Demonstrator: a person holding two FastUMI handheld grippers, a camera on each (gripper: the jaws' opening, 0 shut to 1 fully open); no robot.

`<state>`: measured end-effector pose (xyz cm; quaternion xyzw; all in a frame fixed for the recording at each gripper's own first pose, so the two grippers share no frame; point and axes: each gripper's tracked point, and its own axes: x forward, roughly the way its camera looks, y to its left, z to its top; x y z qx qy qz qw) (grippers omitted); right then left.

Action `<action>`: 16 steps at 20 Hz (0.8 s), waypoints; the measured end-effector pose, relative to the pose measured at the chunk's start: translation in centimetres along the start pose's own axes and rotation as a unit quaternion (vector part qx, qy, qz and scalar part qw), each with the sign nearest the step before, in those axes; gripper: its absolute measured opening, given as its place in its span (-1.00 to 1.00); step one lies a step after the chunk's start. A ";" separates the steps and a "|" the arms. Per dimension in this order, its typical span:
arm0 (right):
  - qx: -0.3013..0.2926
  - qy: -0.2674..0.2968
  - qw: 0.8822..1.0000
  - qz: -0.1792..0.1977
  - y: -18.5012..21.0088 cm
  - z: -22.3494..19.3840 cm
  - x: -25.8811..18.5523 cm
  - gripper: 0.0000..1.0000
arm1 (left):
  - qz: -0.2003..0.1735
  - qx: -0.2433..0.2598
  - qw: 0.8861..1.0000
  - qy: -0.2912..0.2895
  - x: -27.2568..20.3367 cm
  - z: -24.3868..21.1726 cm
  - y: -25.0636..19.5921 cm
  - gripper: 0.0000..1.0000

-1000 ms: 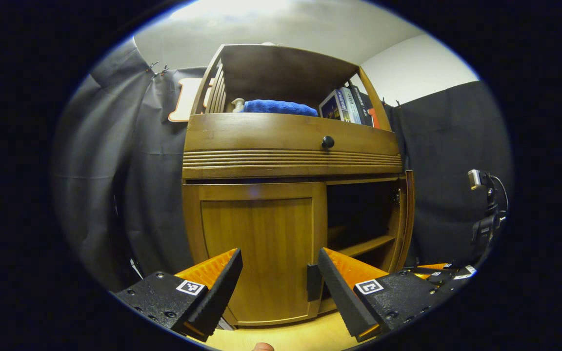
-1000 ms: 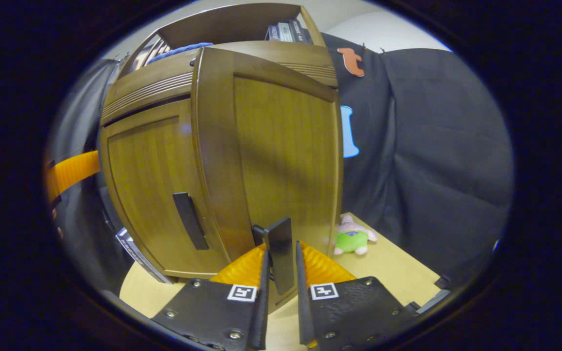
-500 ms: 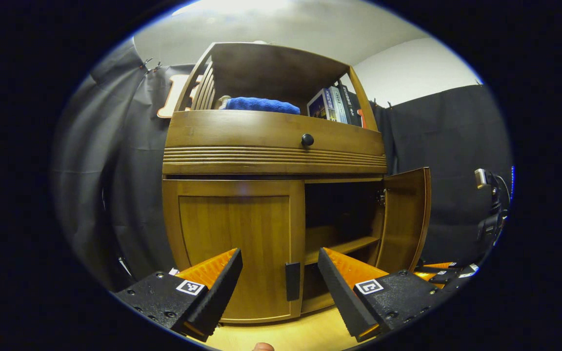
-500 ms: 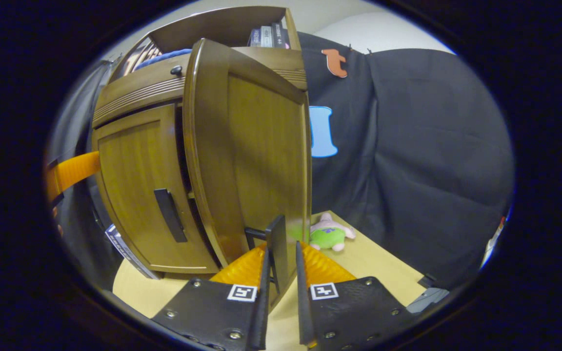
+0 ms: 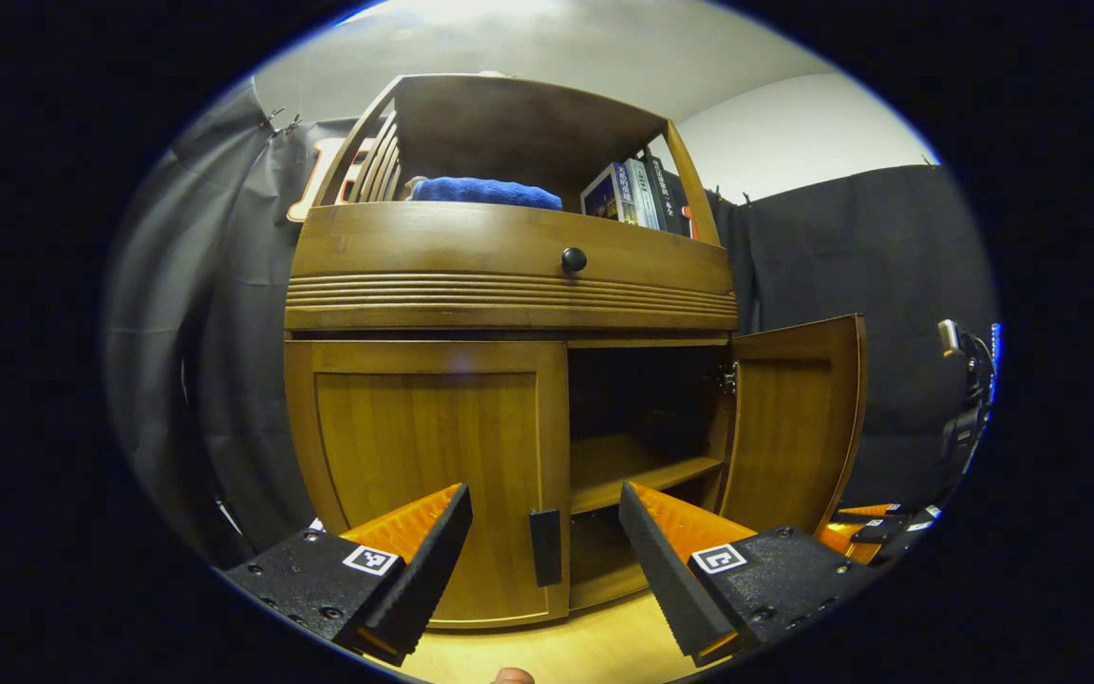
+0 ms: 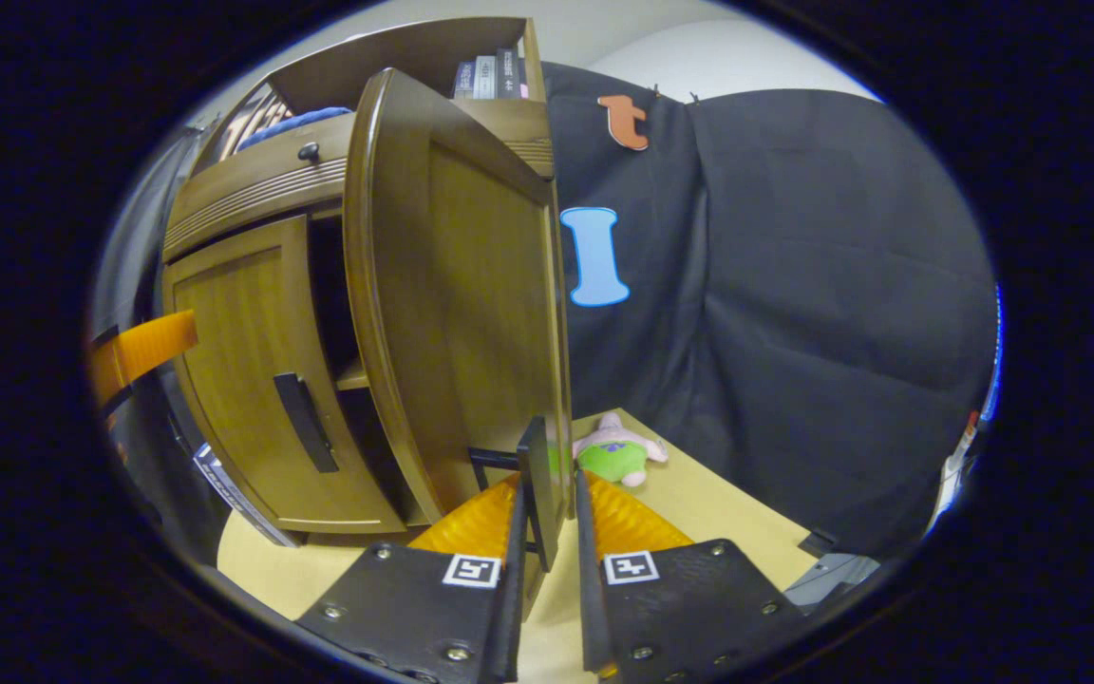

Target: Open the right door of the double-door shoe cabinet with the right hand, and open the left door with the left hand.

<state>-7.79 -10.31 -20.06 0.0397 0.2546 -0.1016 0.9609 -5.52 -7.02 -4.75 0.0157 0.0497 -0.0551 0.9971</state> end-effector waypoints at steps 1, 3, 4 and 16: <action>-0.001 -0.001 1.000 -0.004 -0.4 0.0 0.0 -0.49 | -0.003 0.000 1.000 0.000 0.1 0.0 -0.2 0.93; -0.002 -0.002 1.000 -0.010 -1.2 0.1 0.0 -0.49 | -0.007 0.001 1.000 -0.001 0.4 0.1 -0.6 0.90; -0.002 -0.002 1.000 -0.012 -1.4 0.2 0.0 -0.49 | -0.009 0.002 1.000 -0.001 0.5 0.0 -0.7 0.93; 0.006 0.000 0.999 -0.041 -4.9 -0.1 -0.3 -0.51 | -0.009 -0.003 1.000 0.013 1.1 -1.2 -0.7 0.89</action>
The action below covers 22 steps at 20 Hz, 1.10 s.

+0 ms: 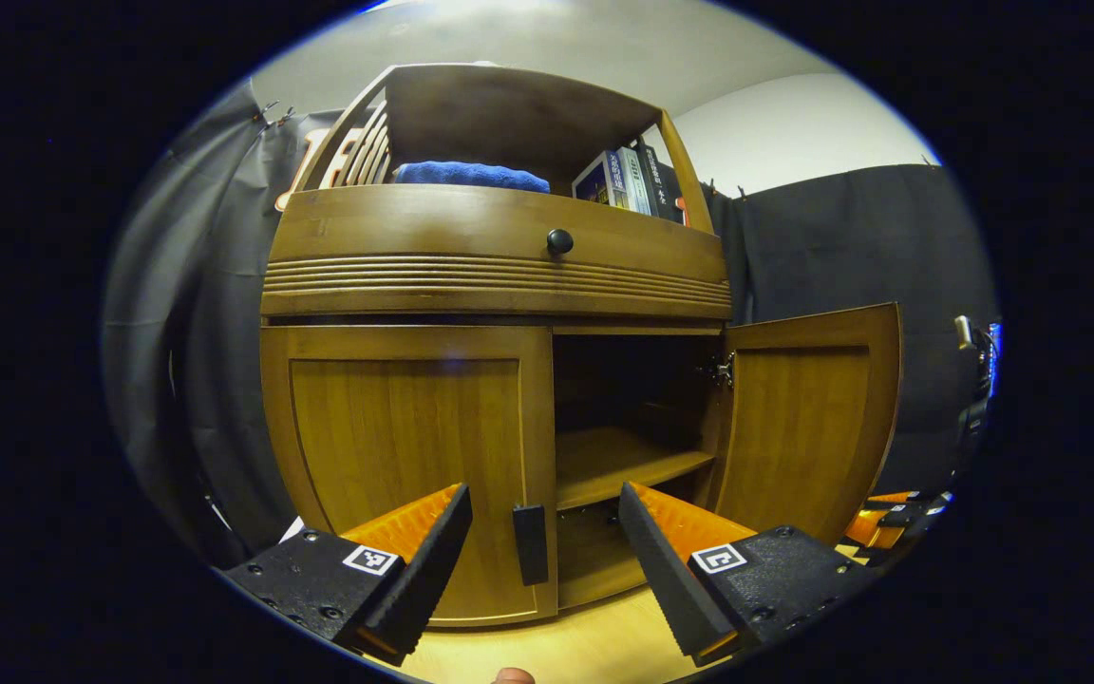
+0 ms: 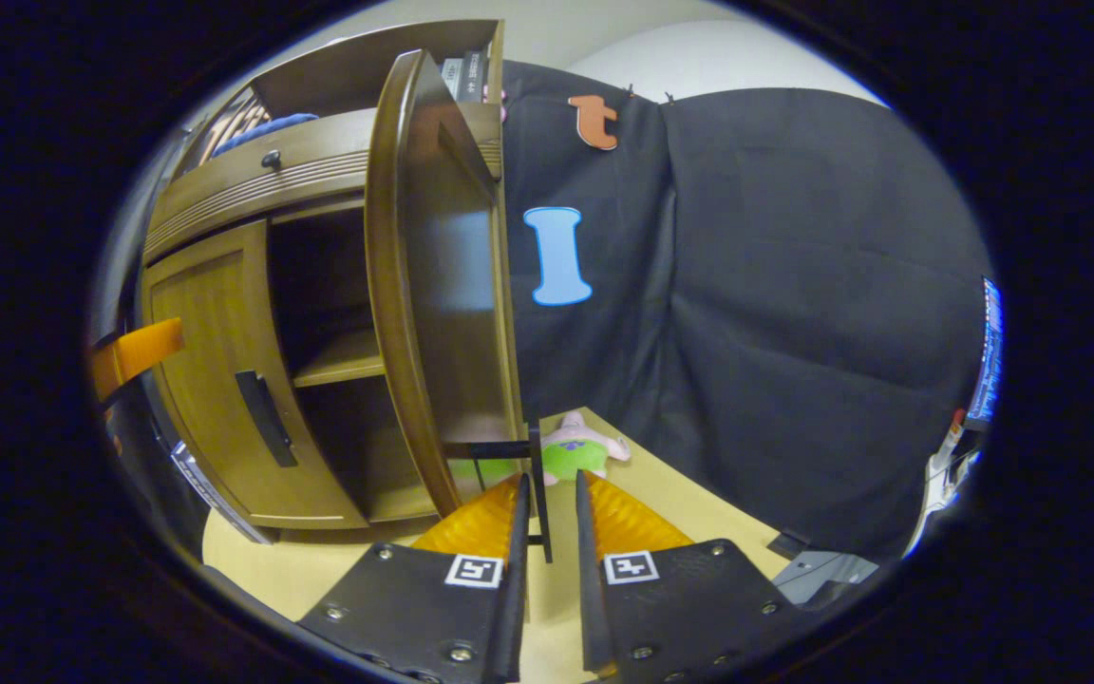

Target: Open the right door of the double-door shoe cabinet with the right hand, and open the left door with the left hand.

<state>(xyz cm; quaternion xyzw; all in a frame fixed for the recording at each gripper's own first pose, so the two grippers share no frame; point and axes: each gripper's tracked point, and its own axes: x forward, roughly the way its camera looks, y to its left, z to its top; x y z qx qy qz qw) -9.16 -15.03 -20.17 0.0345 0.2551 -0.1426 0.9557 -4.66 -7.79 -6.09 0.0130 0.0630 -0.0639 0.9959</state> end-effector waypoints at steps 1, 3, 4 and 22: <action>0.000 0.001 1.000 -0.004 -0.3 0.0 0.1 -0.51 | -0.001 0.000 1.000 0.001 0.0 0.0 0.0 0.90; 0.002 0.000 1.000 -0.014 -1.0 0.0 0.1 -0.51 | -0.003 0.000 1.000 0.002 0.1 -0.1 -0.2 0.90; 0.005 0.001 1.000 -0.016 -1.2 0.1 0.1 -0.51 | -0.003 0.001 1.000 0.002 0.1 -0.2 -0.2 0.89; 0.009 -0.001 0.999 -0.047 -5.8 0.9 0.6 -0.51 | 0.012 -0.016 1.000 0.020 0.5 -1.8 1.6 0.89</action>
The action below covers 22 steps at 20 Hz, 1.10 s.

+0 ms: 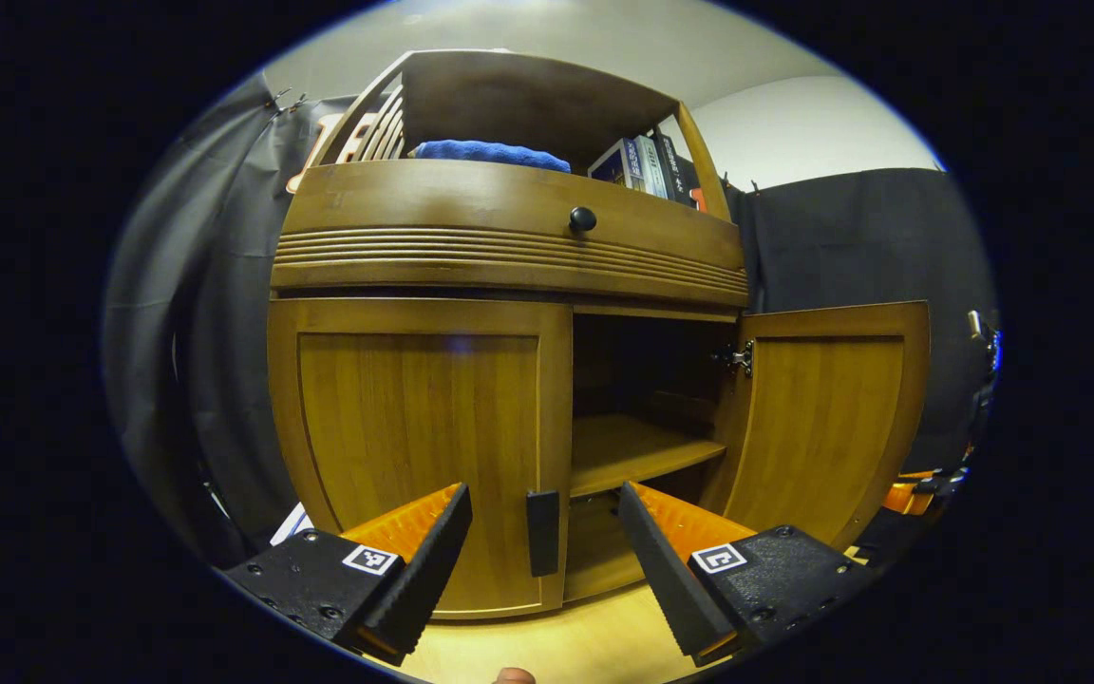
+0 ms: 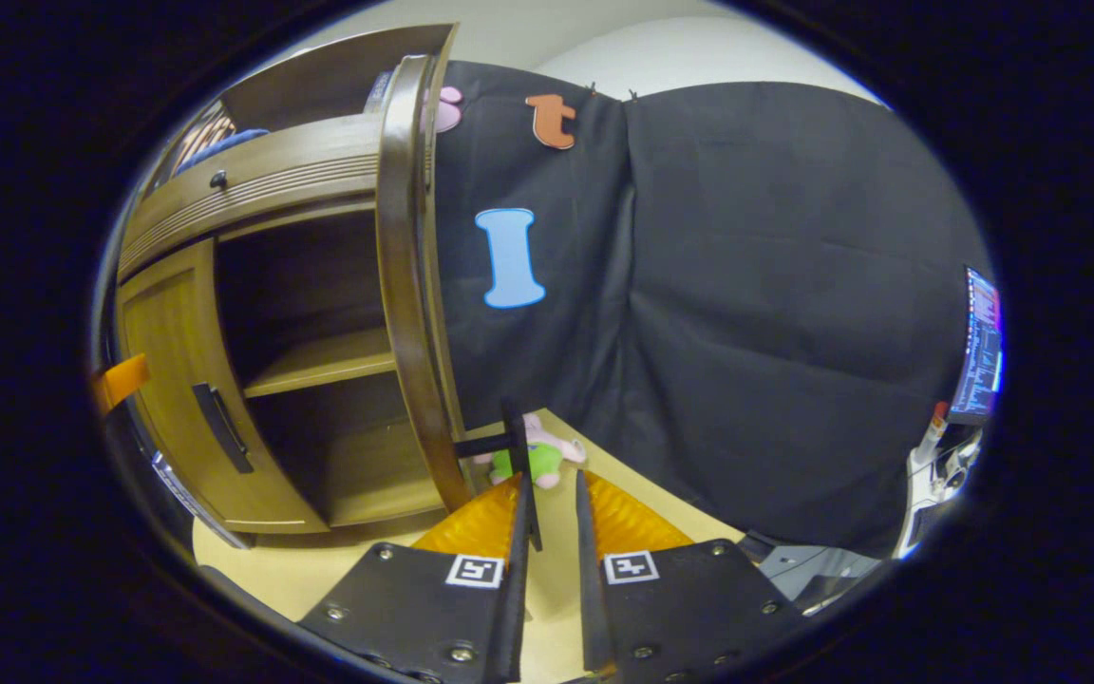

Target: Open the right door of the double-door shoe cabinet with the right hand, and open the left door with the left hand.

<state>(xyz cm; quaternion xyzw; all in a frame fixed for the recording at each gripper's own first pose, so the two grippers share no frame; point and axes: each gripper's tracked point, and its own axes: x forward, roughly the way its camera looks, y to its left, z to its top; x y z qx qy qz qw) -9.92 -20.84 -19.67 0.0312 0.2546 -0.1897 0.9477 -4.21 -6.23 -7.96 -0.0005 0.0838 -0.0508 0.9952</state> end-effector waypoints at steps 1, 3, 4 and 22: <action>-0.001 -0.001 1.000 -0.003 -0.2 0.0 0.1 -0.51 | 0.000 -0.002 1.000 0.003 0.1 -0.2 0.0 0.89; -0.003 -0.002 1.000 -0.010 -0.4 0.1 0.2 -0.51 | 0.001 -0.006 1.000 0.009 0.3 -0.6 0.0 0.93; -0.003 -0.002 1.000 -0.015 -0.7 0.2 0.3 -0.51 | 0.001 -0.007 1.000 0.013 0.3 -0.9 0.0 0.89; -0.006 -0.005 0.998 -0.061 -4.8 1.0 -0.7 -0.51 | 0.017 -0.016 0.997 0.068 6.0 -6.1 0.2 0.90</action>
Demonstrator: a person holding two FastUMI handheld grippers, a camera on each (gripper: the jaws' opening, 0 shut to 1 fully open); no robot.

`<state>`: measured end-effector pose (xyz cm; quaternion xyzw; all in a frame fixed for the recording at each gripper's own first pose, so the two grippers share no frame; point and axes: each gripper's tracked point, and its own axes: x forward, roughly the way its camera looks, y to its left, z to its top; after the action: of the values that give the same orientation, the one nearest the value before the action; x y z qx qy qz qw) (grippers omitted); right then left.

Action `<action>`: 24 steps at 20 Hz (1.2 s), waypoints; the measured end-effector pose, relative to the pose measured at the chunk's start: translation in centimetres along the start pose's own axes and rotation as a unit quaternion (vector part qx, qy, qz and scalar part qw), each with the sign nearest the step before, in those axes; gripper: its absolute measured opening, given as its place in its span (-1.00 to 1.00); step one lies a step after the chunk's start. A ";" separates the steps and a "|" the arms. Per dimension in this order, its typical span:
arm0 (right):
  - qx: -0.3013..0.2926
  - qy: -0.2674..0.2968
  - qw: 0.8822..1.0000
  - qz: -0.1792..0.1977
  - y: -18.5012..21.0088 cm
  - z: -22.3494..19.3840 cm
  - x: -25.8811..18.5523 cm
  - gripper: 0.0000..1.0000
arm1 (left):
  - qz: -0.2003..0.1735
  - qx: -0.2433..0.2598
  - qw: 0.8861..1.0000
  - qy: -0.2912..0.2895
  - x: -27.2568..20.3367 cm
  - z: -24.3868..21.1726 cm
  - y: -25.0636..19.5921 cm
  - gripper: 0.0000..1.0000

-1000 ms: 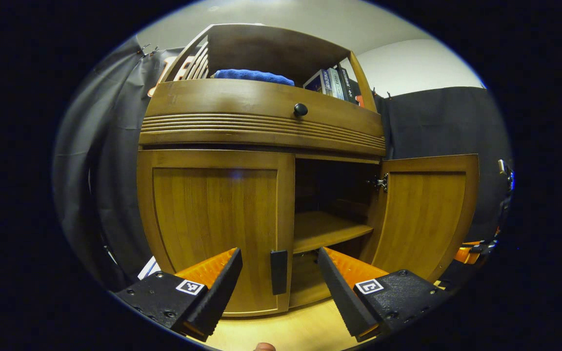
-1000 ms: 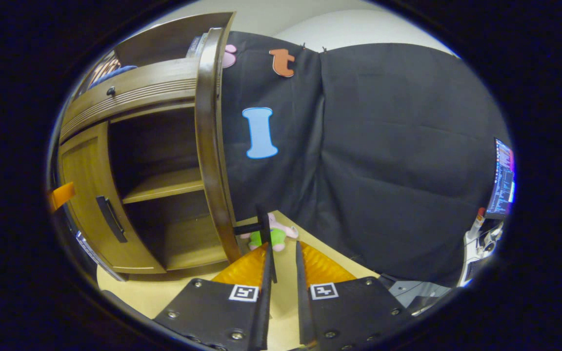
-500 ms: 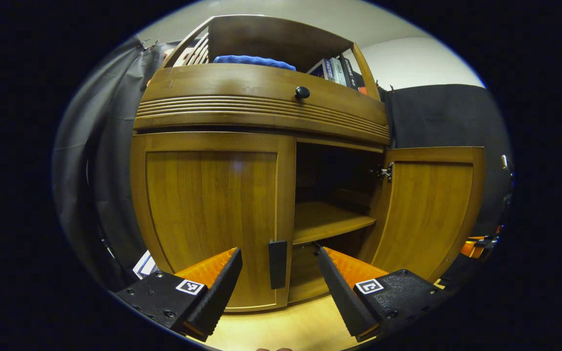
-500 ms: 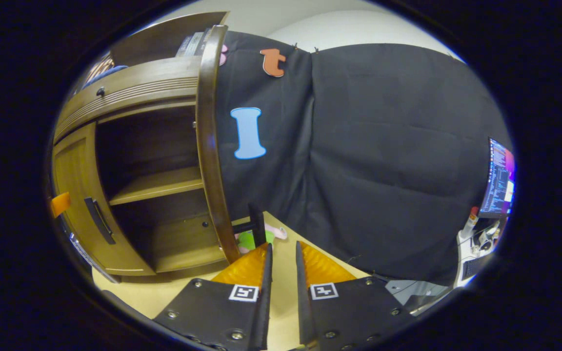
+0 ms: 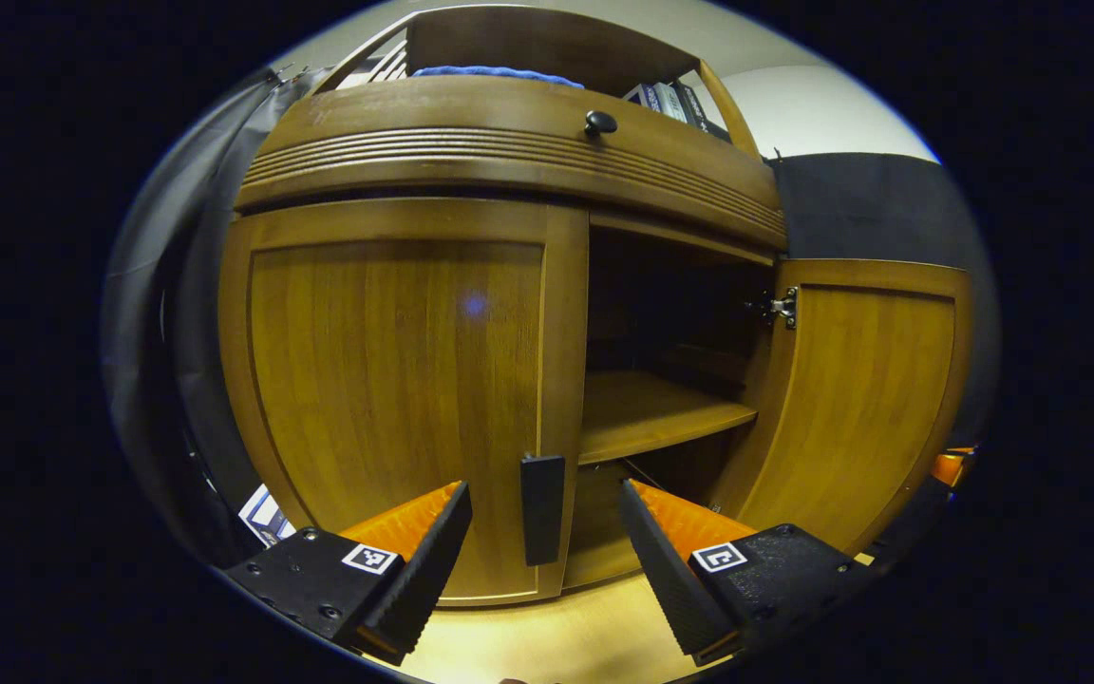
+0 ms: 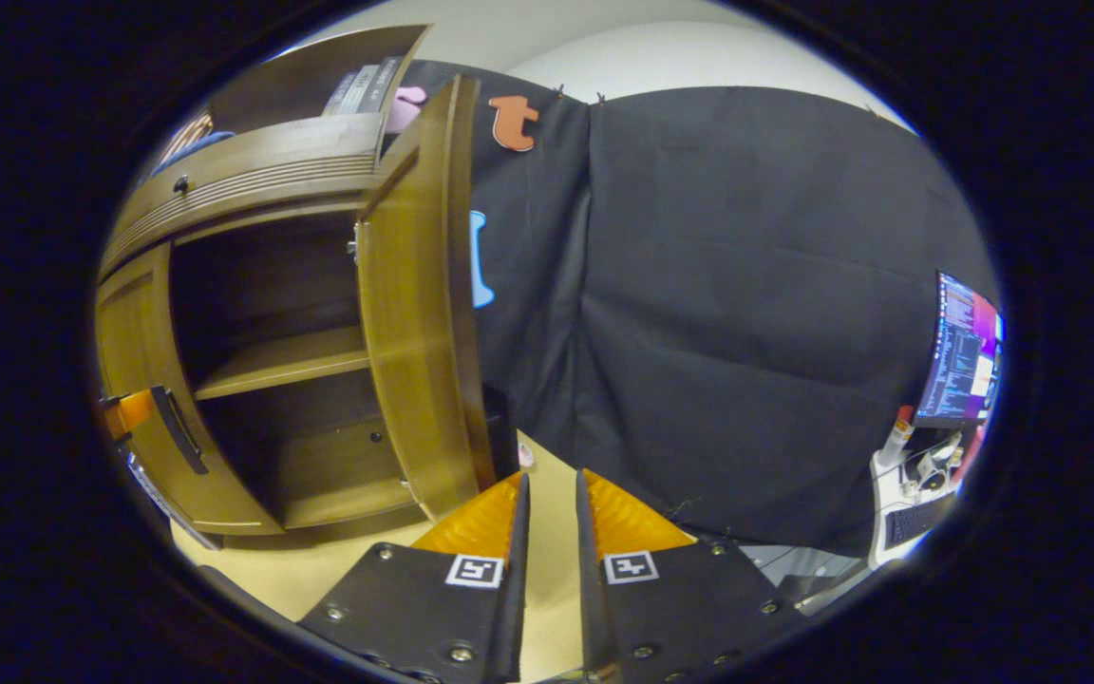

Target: Open the right door of the double-door shoe cabinet with the right hand, and open the left door with the left hand.

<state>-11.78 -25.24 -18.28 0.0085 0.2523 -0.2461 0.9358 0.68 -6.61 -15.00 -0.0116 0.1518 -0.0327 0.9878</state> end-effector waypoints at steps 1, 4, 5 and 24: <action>-0.003 -0.001 1.000 -0.001 -0.1 0.1 -0.3 -0.51 | 0.001 -0.001 1.000 0.004 0.6 -0.2 0.0 0.90; -0.005 -0.008 1.000 -0.007 -1.0 1.1 -1.2 -0.51 | 0.002 -0.002 1.000 0.013 1.8 -1.0 0.2 0.94; -0.003 -0.011 1.000 -0.010 -1.4 1.3 -1.5 -0.51 | 0.005 -0.002 1.000 0.015 2.7 -1.2 0.1 0.94; 0.004 -0.049 0.999 0.012 -0.3 4.7 -2.9 -0.51 | -0.012 0.002 0.999 0.049 6.2 -4.1 0.7 -0.29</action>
<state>-11.89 -24.83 -12.72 0.0029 0.2048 -0.2363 0.9499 5.36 -6.38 -20.78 -0.0096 0.1997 -0.0454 0.9788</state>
